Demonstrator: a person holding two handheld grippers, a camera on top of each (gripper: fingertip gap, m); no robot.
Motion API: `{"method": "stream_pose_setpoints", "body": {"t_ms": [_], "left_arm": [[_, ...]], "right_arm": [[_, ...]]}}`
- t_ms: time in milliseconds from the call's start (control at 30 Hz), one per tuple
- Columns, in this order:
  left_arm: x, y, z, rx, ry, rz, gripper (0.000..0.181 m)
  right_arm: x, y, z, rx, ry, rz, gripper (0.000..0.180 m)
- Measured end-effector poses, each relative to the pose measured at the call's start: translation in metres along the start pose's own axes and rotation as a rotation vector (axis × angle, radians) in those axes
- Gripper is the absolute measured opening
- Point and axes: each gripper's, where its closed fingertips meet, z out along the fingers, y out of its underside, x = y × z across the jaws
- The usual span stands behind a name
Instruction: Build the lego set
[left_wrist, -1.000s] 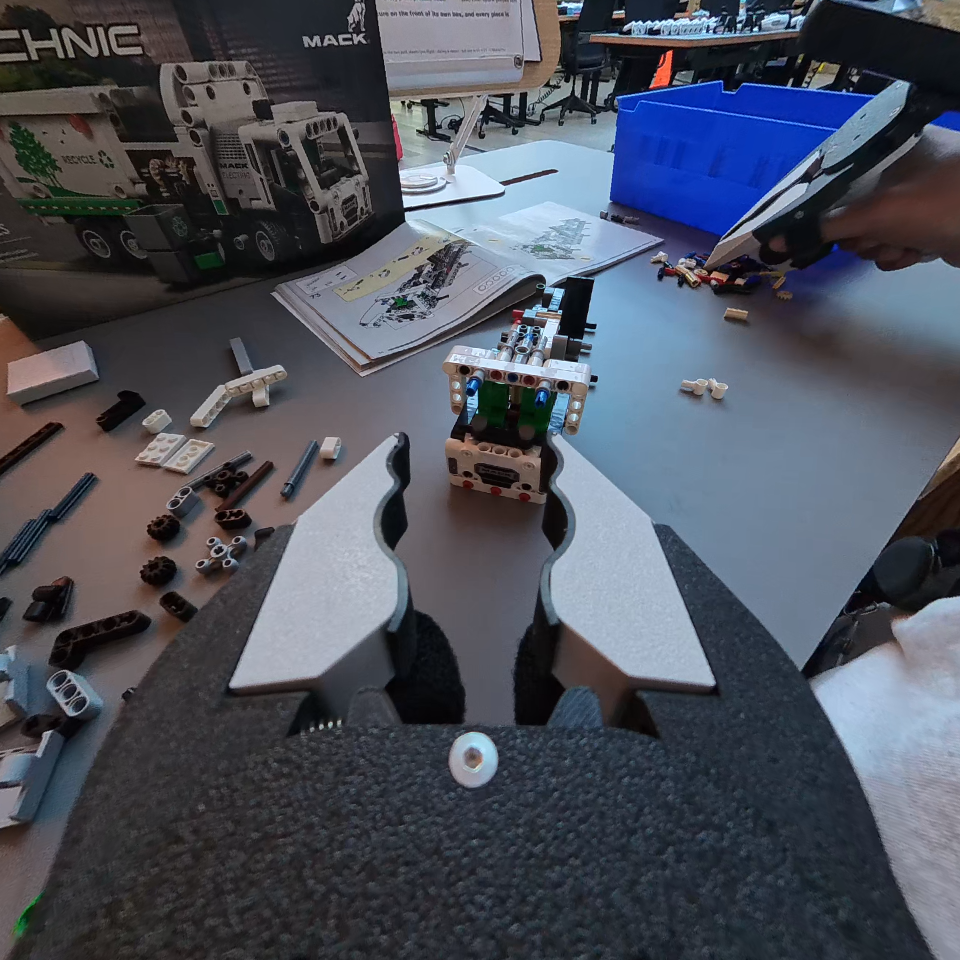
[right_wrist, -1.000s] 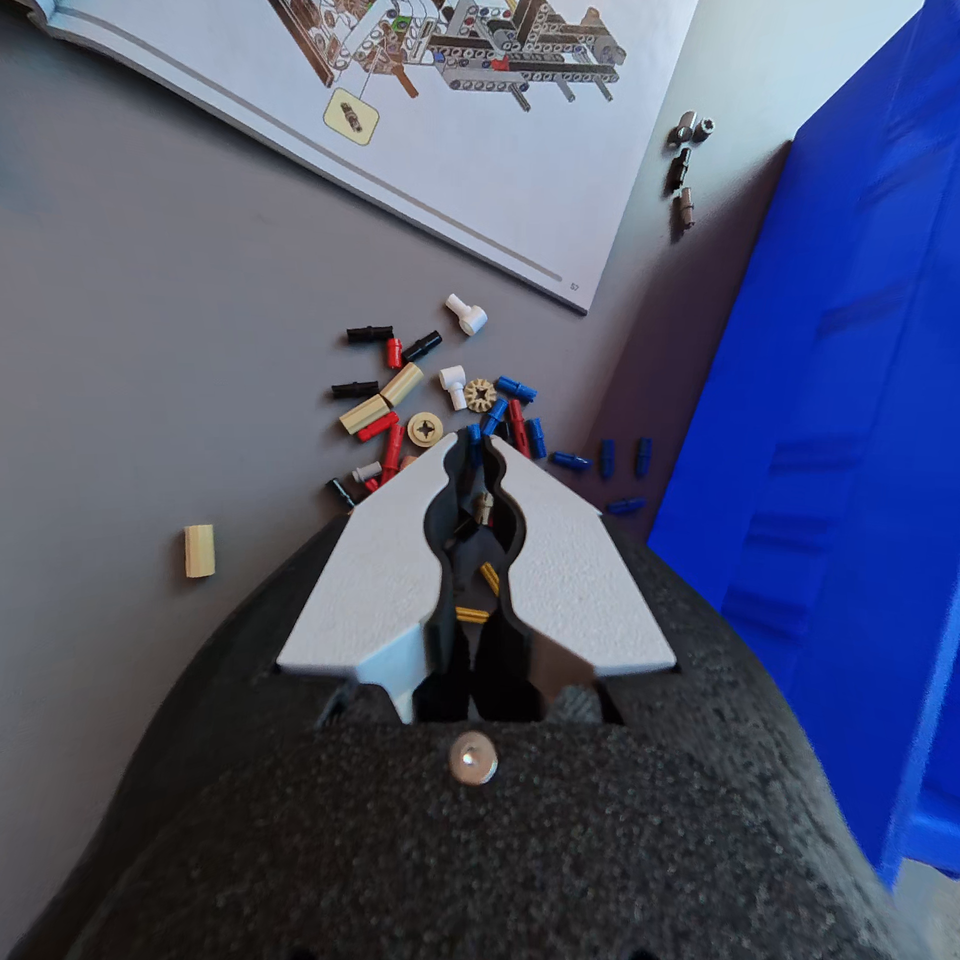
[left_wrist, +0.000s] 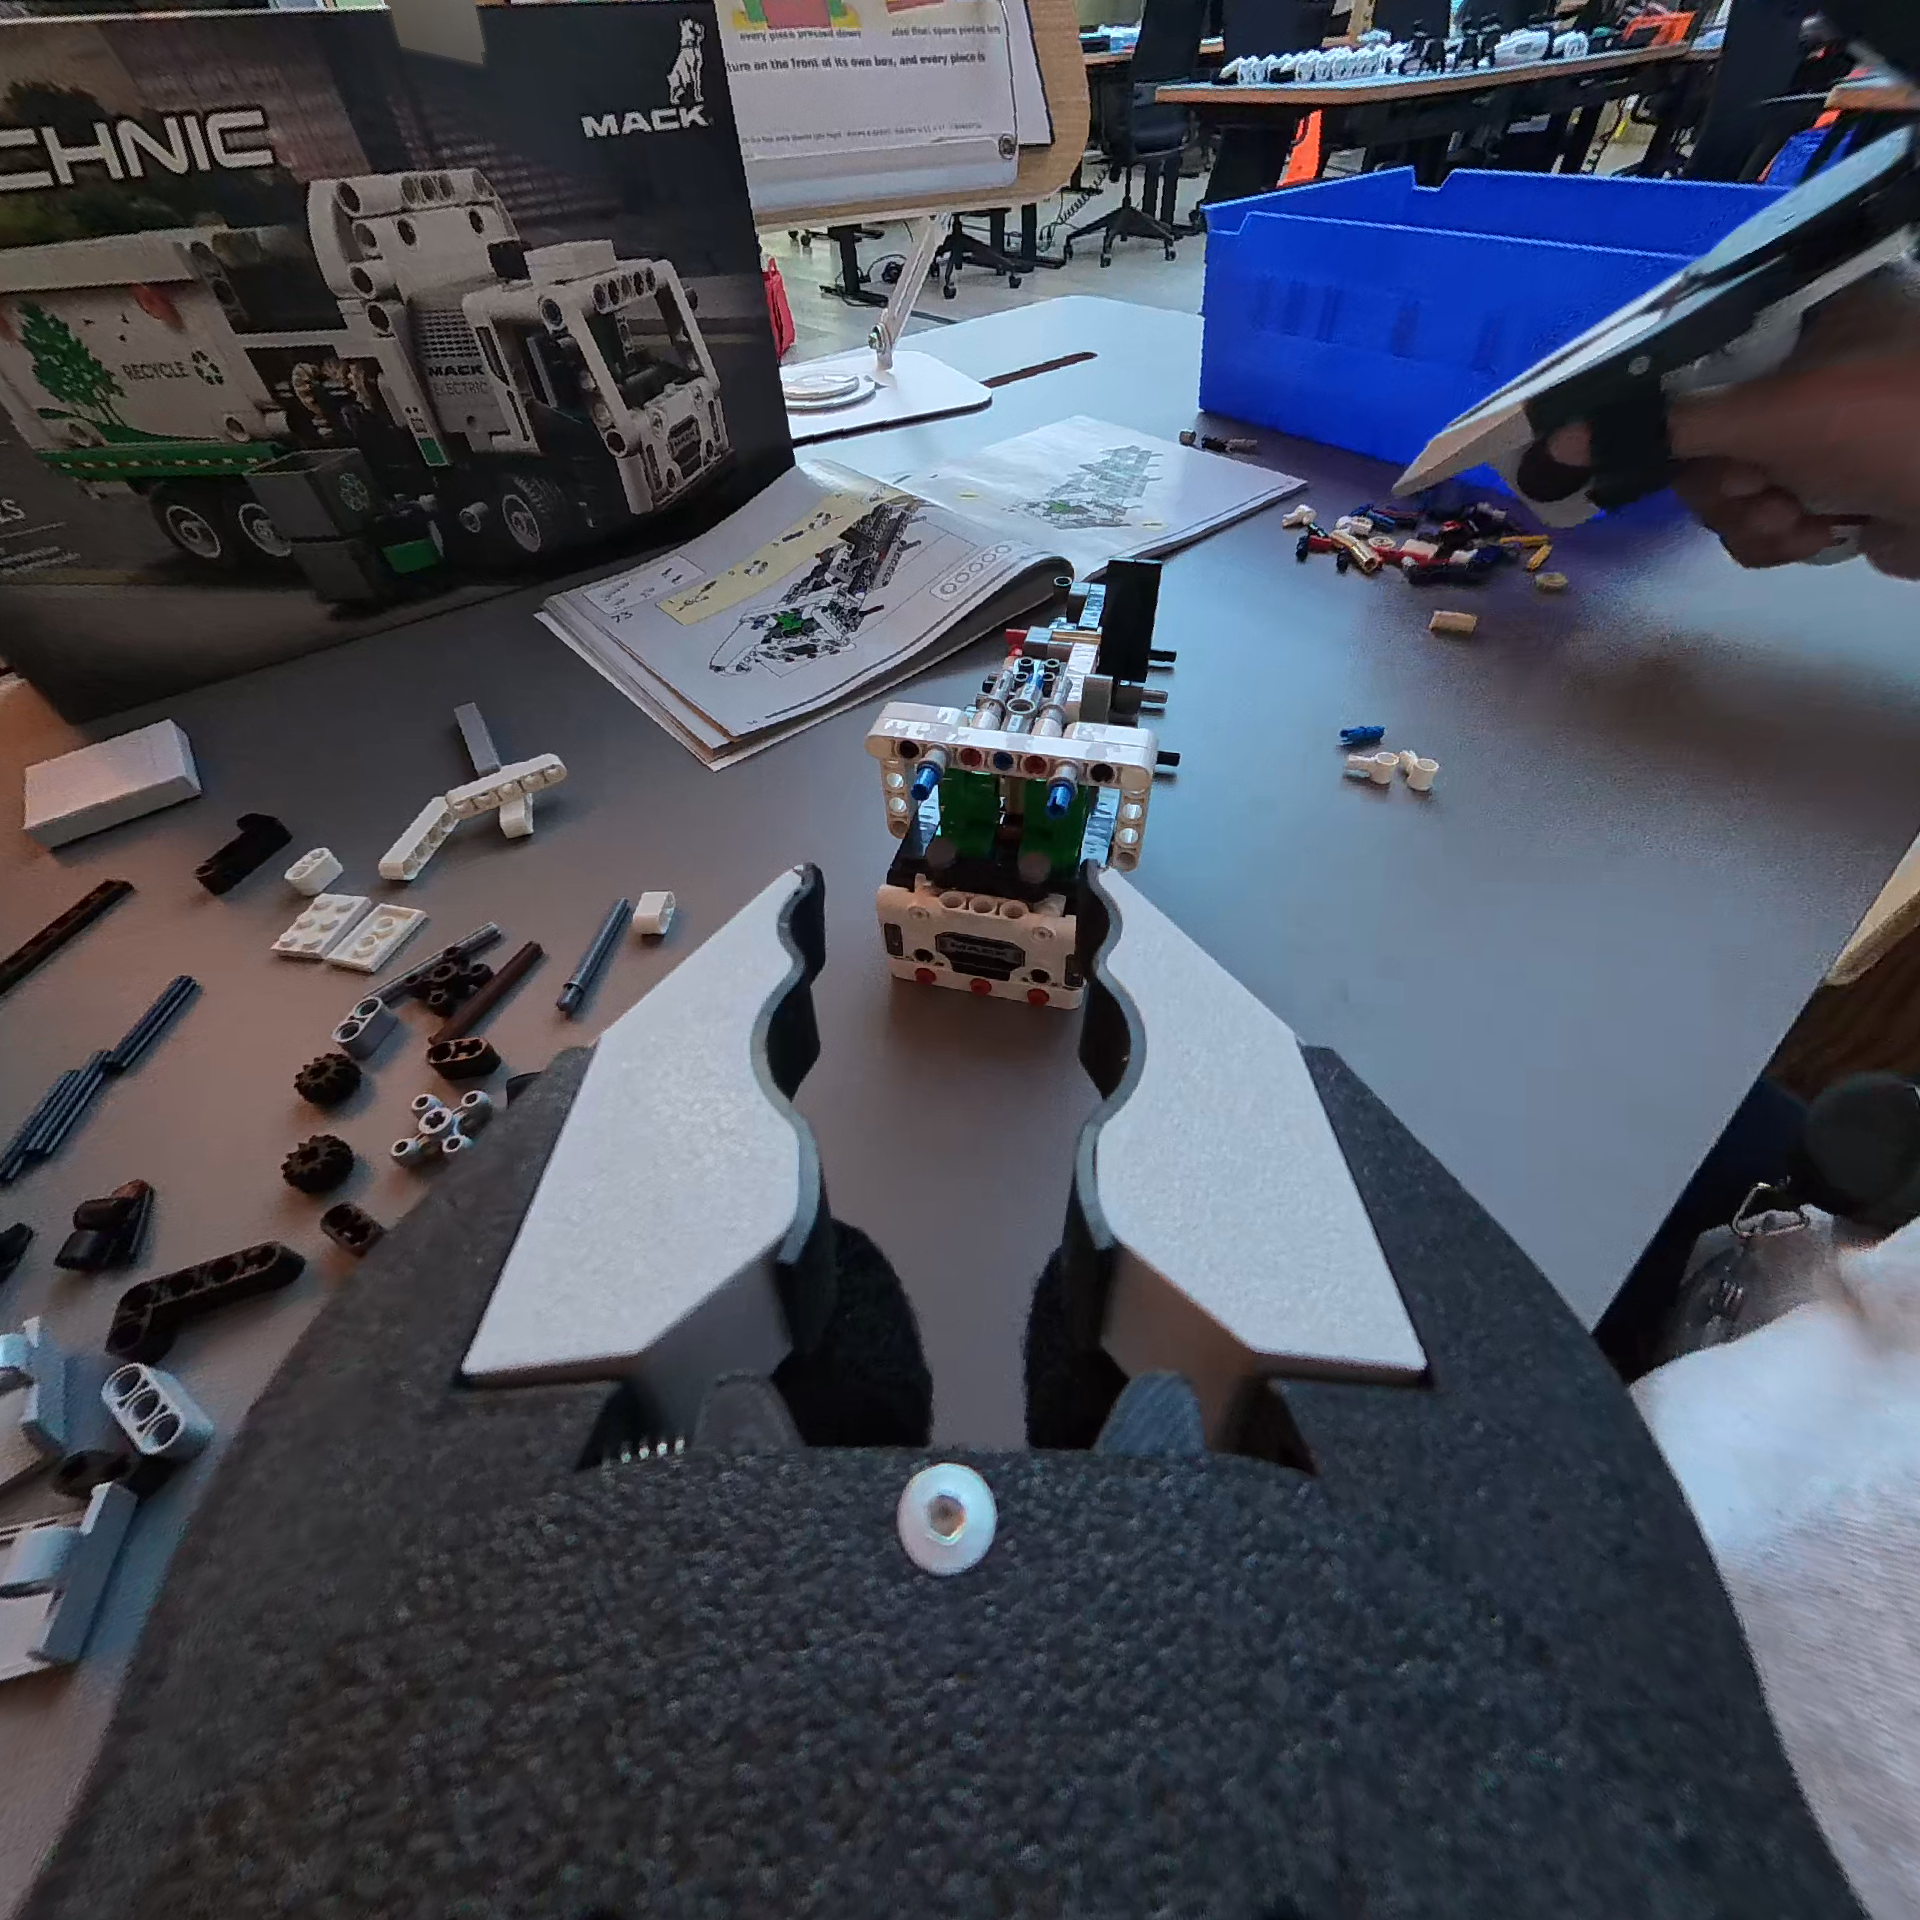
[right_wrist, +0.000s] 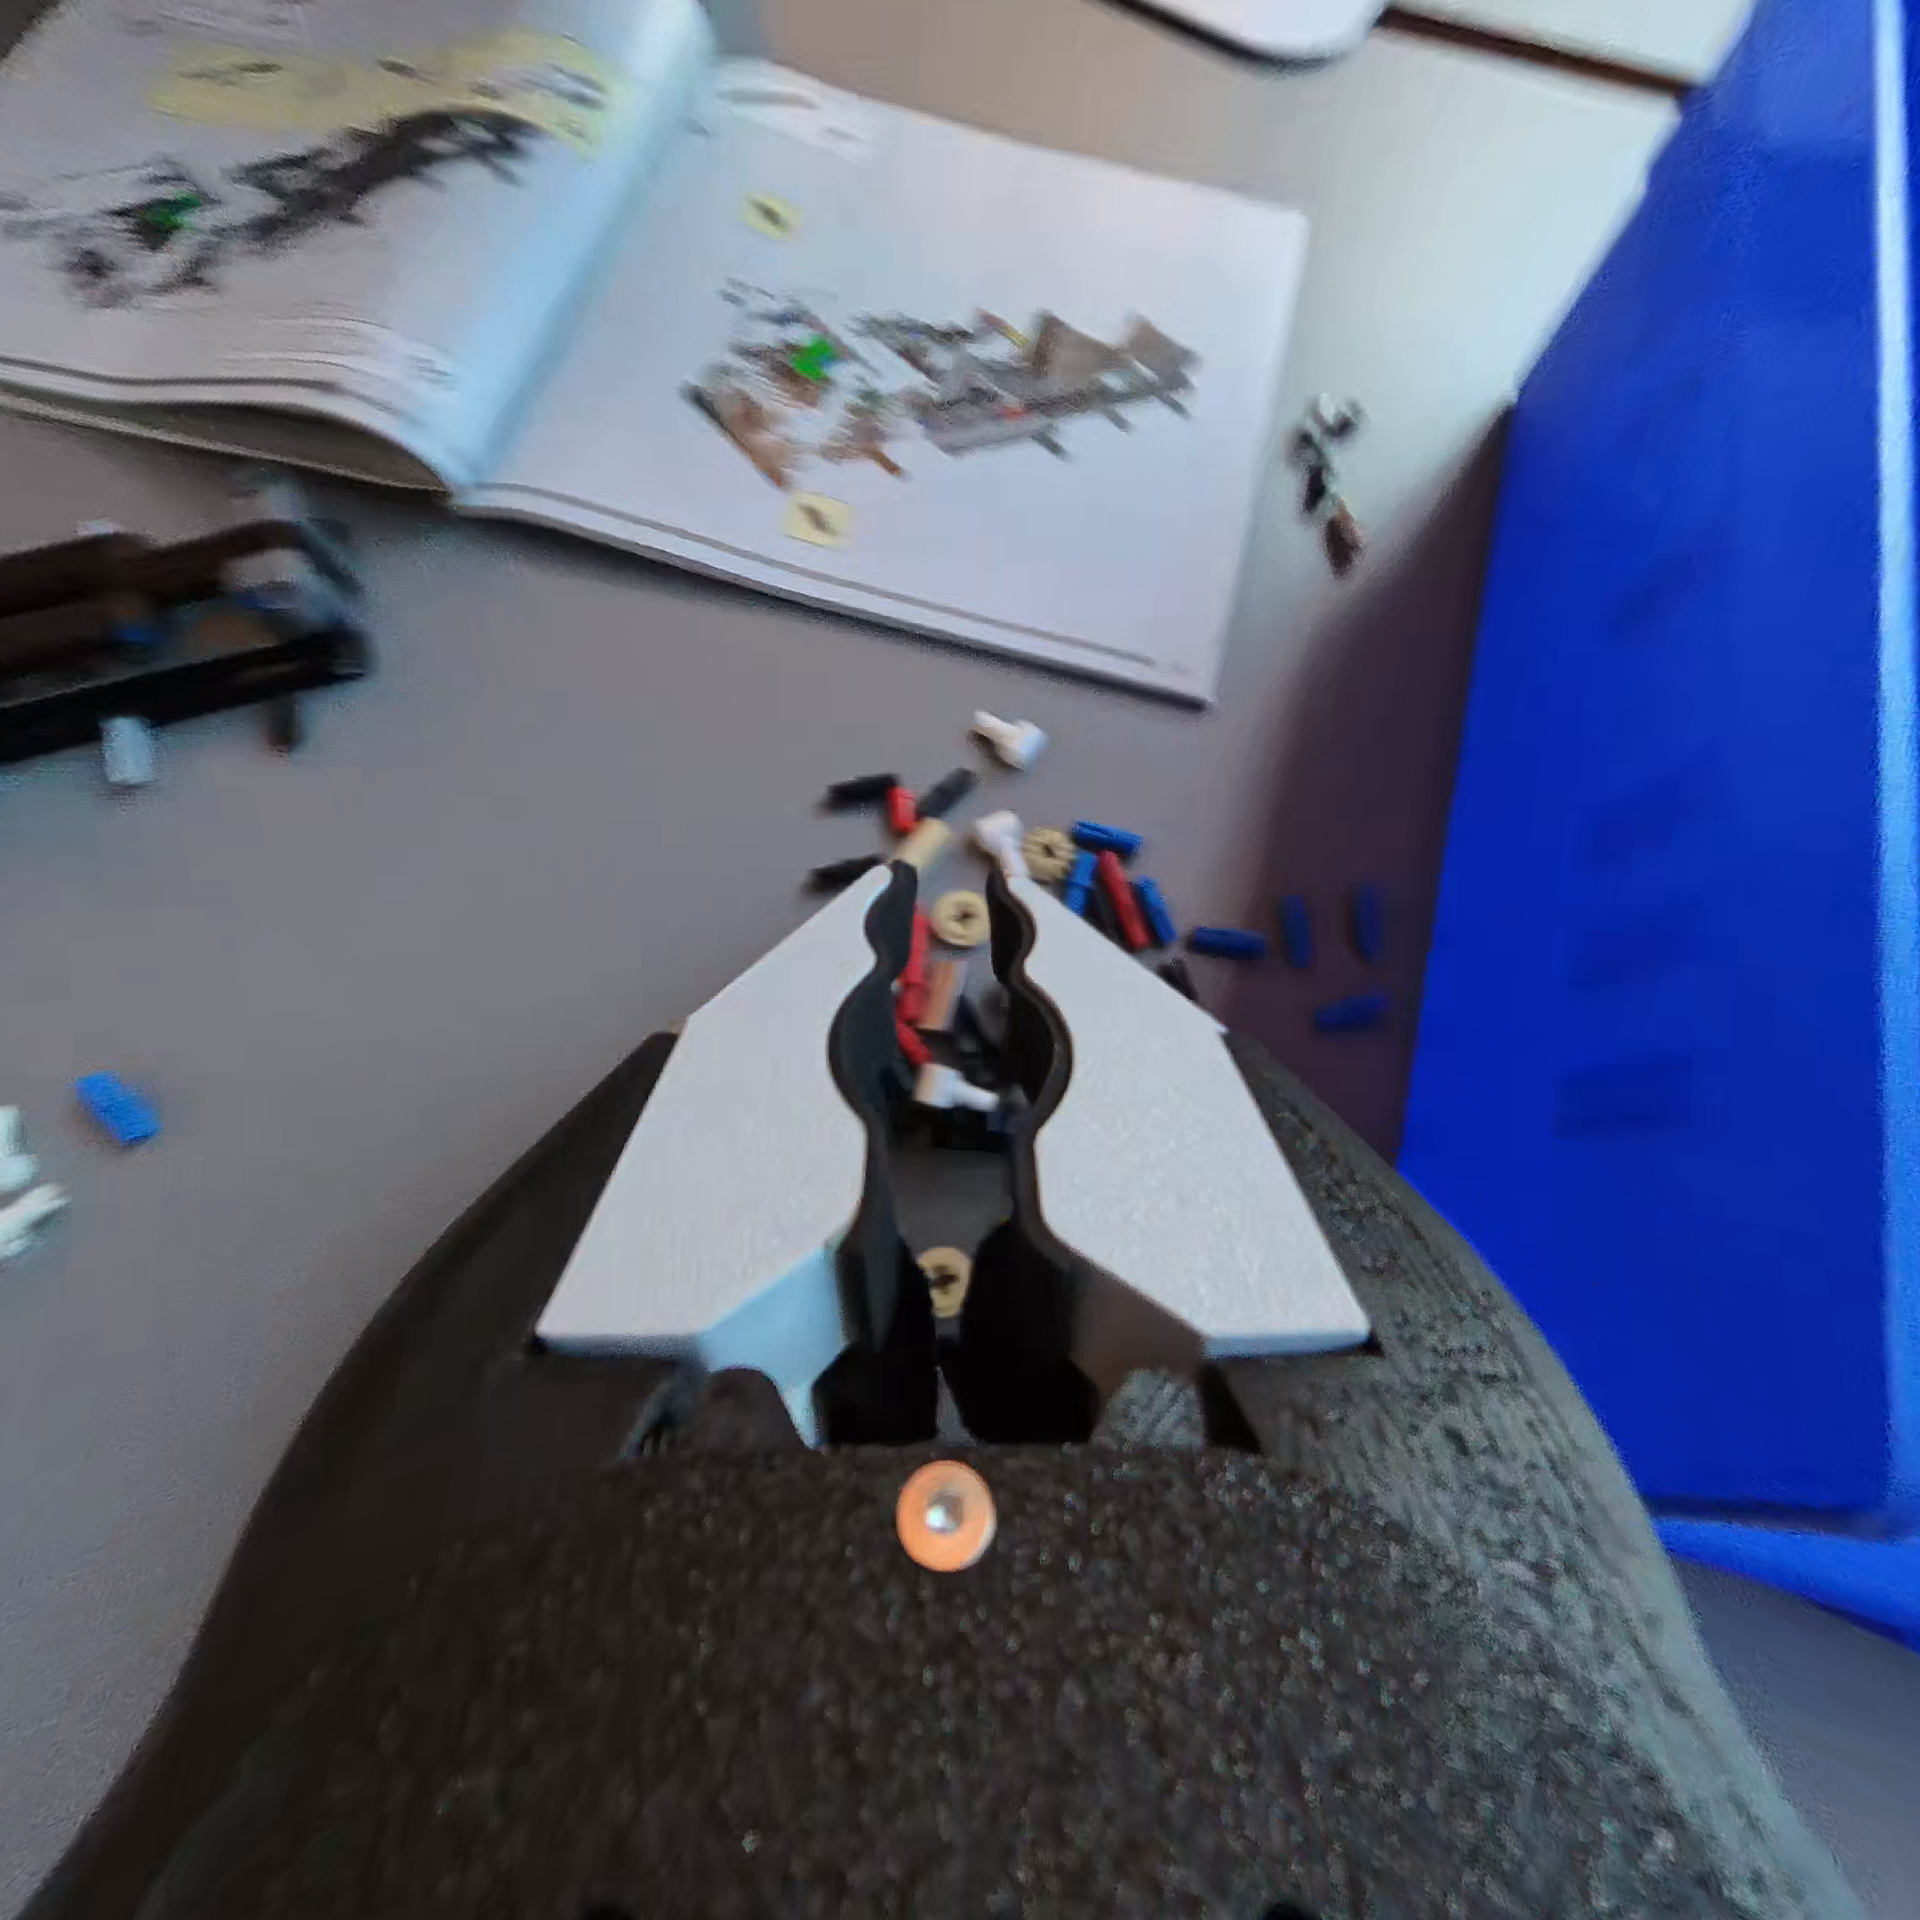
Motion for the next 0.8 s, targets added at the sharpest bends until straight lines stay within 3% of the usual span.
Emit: {"method": "stream_pose_setpoints", "body": {"t_ms": [300, 500, 800], "left_arm": [[-0.002, 0.002, 0.001, -0.015, -0.006, -0.008, 0.045], [-0.002, 0.003, 0.002, -0.024, -0.006, -0.010, 0.045], [-0.002, 0.003, 0.002, -0.022, -0.005, -0.010, 0.045]], "right_arm": [[0.025, 0.014, 0.021, -0.098, 0.132, -0.106, 0.011], [0.030, 0.015, 0.022, -0.106, 0.129, -0.112, 0.010], [0.032, 0.012, 0.027, -0.159, 0.211, -0.347, 0.004]]}}
